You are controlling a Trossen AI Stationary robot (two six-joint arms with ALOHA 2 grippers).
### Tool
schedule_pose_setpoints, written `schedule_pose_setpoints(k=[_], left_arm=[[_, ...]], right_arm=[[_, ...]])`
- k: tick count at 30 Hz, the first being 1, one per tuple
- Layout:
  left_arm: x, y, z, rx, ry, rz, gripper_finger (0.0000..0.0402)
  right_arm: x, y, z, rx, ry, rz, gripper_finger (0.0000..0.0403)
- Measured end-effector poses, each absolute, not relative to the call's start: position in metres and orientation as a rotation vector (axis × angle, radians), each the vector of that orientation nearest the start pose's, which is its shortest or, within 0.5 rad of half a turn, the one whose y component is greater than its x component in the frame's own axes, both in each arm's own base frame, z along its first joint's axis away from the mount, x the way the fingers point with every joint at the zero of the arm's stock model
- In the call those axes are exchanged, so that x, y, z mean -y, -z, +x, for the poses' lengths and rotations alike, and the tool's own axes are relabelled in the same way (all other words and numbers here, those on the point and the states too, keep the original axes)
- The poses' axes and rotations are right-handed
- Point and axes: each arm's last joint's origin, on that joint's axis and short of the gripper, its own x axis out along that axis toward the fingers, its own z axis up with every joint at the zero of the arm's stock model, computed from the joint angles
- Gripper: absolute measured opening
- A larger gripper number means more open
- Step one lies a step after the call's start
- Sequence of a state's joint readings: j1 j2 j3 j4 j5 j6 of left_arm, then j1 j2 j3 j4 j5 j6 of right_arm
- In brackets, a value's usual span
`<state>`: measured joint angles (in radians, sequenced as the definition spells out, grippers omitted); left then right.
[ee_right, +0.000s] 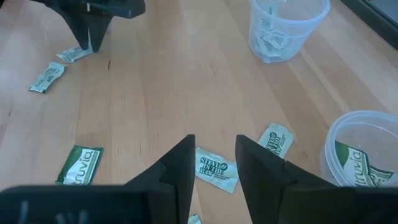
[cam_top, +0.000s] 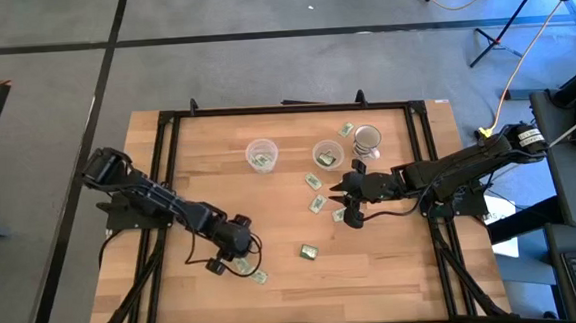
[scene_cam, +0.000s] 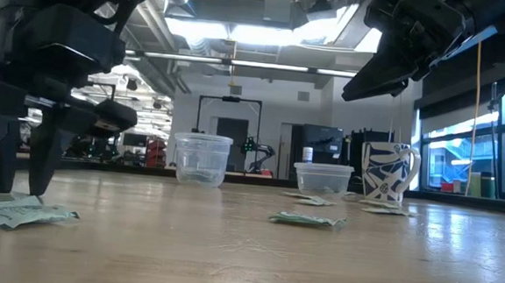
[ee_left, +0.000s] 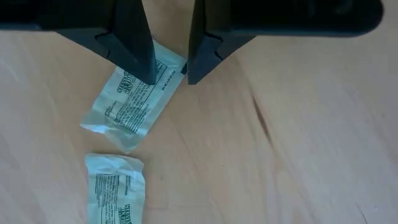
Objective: Pick and place Stevia / Truvia into bins
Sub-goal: Put the white stevia packet into the large transparent container
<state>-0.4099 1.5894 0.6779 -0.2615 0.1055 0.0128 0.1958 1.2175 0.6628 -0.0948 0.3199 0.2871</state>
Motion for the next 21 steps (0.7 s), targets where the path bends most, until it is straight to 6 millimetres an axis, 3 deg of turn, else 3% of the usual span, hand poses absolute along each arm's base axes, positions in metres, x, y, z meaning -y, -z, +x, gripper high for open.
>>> schedule_pose_setpoints(k=[13, 17, 21], left_arm=[[0.107, -0.123, 0.237, -1.168, 0.469, 0.188, 0.0006], [0.098, -0.14, 0.234, -1.214, 0.424, 0.203, 0.0004], [0.084, -0.178, 0.239, -1.111, 0.296, 0.225, 0.0004]], right_arm=[[-0.039, -0.216, 0.241, -0.605, 0.208, 0.11, 0.0118], [-0.039, -0.216, 0.241, -0.604, 0.208, 0.111, 0.0118], [-0.039, -0.216, 0.241, -0.604, 0.208, 0.111, 0.0118]])
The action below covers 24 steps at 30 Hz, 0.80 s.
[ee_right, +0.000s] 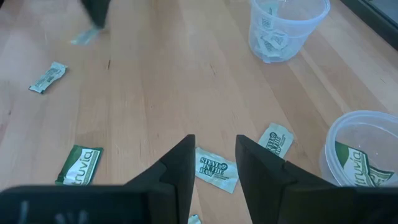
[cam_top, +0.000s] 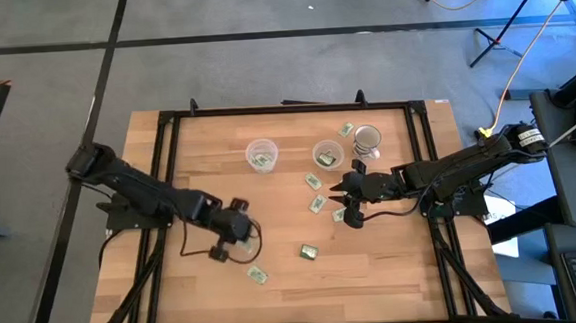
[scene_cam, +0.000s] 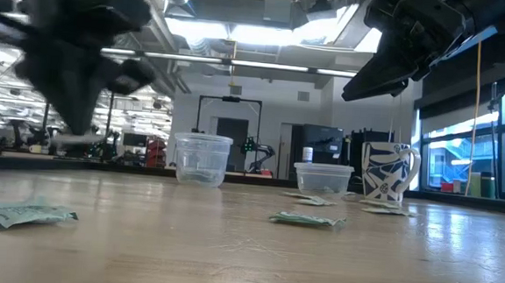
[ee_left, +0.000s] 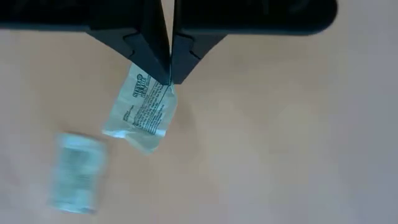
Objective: Pick and place Stevia / Truvia into bins
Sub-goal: Put the white stevia packet into the large transparent container
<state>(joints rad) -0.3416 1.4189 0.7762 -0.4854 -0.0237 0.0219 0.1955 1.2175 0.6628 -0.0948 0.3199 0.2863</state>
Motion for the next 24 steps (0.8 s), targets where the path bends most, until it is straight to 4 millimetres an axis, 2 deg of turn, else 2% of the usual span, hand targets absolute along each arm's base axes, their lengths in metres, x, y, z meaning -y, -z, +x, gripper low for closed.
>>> schedule_pose_setpoints(k=[5, 9, 11, 13, 16, 24], left_arm=[[0.054, -0.211, 0.241, -0.951, -0.048, 0.335, 0.0004], [0.025, -0.224, 0.242, -0.864, -0.412, 0.415, 0.0004], [0.011, -0.229, 0.244, -0.831, -0.538, 0.423, 0.0004], [-0.003, -0.23, 0.247, -0.827, -0.582, 0.416, 0.0004], [-0.02, -0.228, 0.253, -0.82, -0.557, 0.362, 0.0004], [-0.053, -0.215, 0.259, -0.877, -0.604, 0.292, 0.0004]], right_arm=[[-0.039, -0.216, 0.241, -0.605, 0.208, 0.11, 0.0118], [-0.039, -0.216, 0.241, -0.604, 0.208, 0.109, 0.0118], [-0.039, -0.216, 0.242, -0.604, 0.208, 0.109, 0.0118], [-0.039, -0.216, 0.242, -0.604, 0.208, 0.109, 0.0118], [-0.039, -0.216, 0.242, -0.604, 0.208, 0.109, 0.0118], [-0.039, -0.216, 0.242, -0.604, 0.207, 0.108, 0.0118]])
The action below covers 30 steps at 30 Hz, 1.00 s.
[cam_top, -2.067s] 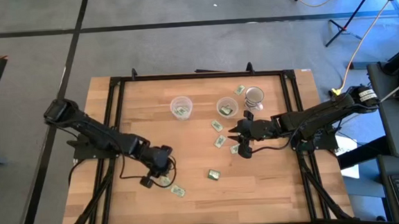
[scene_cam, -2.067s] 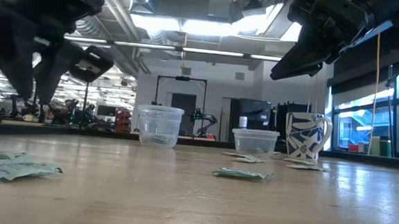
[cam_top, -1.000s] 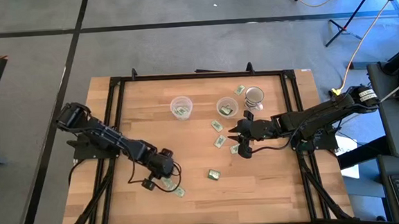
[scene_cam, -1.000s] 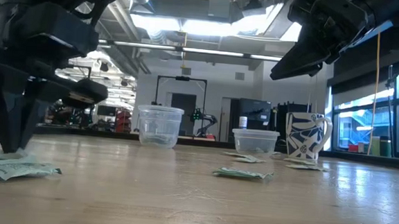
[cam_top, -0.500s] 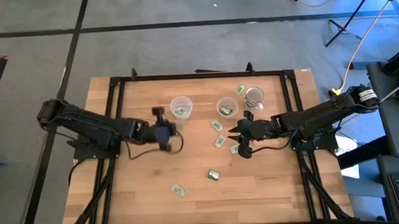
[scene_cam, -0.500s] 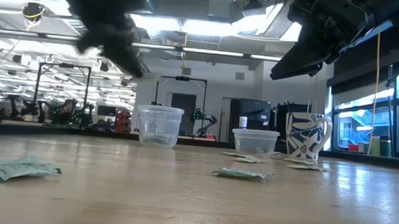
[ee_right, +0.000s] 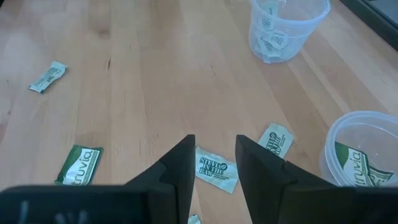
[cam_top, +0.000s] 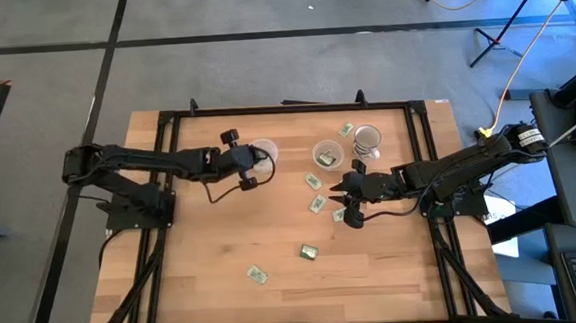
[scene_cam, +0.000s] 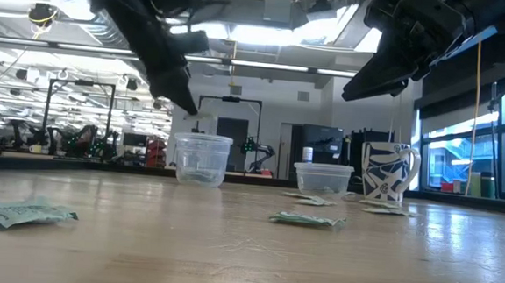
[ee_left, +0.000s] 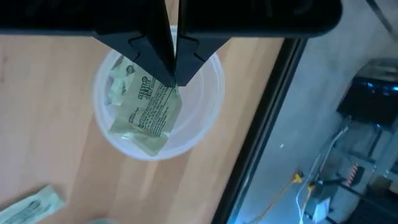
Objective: Pick and place Stevia / Truvia into bins
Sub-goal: Put the white stevia packet into the large transparent container
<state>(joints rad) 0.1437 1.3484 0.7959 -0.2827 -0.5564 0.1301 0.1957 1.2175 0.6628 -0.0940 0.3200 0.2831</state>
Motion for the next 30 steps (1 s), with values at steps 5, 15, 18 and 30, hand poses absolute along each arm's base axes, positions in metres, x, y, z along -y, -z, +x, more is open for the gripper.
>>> schedule_pose_setpoints(k=[5, 15, 18, 30], left_arm=[[-0.062, -0.203, 0.265, -0.903, -0.579, 0.255, 0.0004], [-0.071, -0.185, 0.27, -0.989, -0.626, 0.31, 0.0027], [-0.071, -0.186, 0.27, -0.983, -0.637, 0.315, 0.0036], [-0.048, -0.223, 0.261, -0.821, -0.479, 0.321, 0.0072]], right_arm=[[-0.039, -0.216, 0.242, -0.604, 0.207, 0.107, 0.0118], [-0.039, -0.216, 0.241, -0.605, 0.206, 0.104, 0.0118], [-0.039, -0.216, 0.241, -0.605, 0.206, 0.104, 0.0118], [-0.039, -0.215, 0.241, -0.608, 0.208, 0.107, 0.0118]])
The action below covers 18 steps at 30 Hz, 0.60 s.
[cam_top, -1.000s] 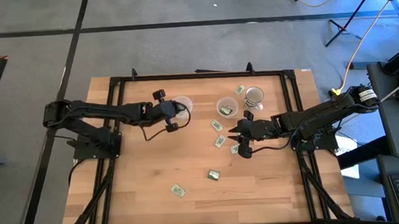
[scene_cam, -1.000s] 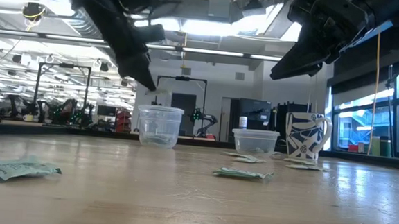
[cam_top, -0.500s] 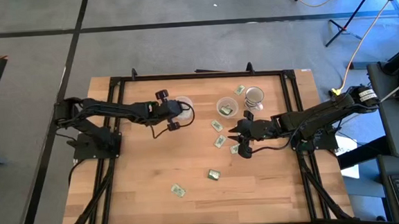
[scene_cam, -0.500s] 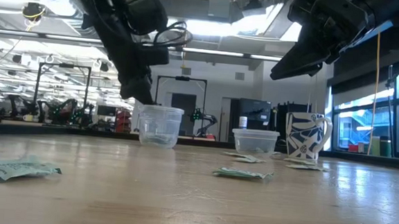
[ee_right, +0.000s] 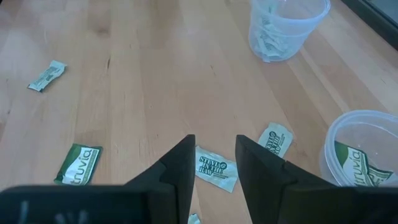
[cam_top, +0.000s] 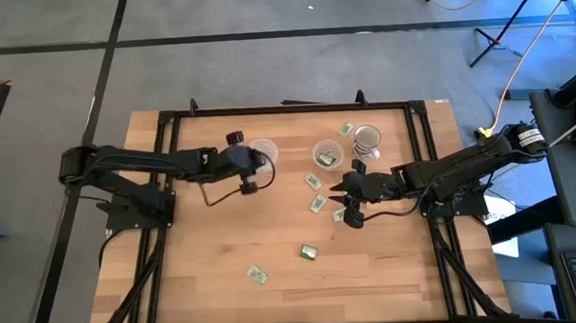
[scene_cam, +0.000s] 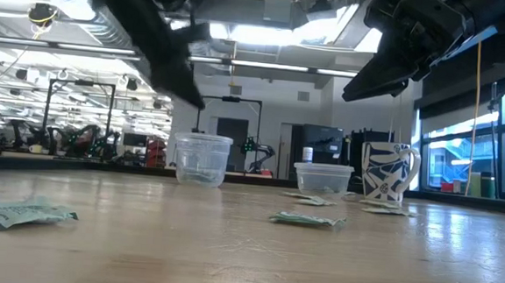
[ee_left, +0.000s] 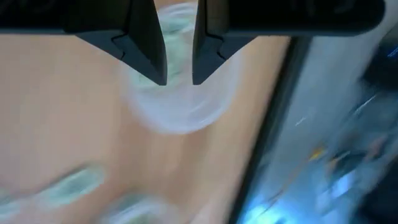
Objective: Pick and place Stevia / Truvia into bins
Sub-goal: Put the white stevia packet into the large transparent container
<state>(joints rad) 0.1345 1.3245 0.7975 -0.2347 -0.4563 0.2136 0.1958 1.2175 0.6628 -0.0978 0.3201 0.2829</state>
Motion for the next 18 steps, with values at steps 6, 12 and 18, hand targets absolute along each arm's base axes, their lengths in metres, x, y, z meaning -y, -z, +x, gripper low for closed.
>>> schedule_pose_setpoints(k=[6, 12, 18], left_arm=[[-0.008, -0.246, 0.253, -0.663, 0.038, 0.195, 0.0067], [0.037, -0.245, 0.251, -0.637, 0.45, 0.106, 0.0068], [0.076, -0.217, 0.256, -0.777, 0.509, 0.126, 0.0075]], right_arm=[[-0.039, -0.215, 0.241, -0.608, 0.207, 0.104, 0.0118], [-0.039, -0.215, 0.241, -0.608, 0.207, 0.104, 0.0118], [-0.039, -0.215, 0.241, -0.608, 0.207, 0.105, 0.0118]])
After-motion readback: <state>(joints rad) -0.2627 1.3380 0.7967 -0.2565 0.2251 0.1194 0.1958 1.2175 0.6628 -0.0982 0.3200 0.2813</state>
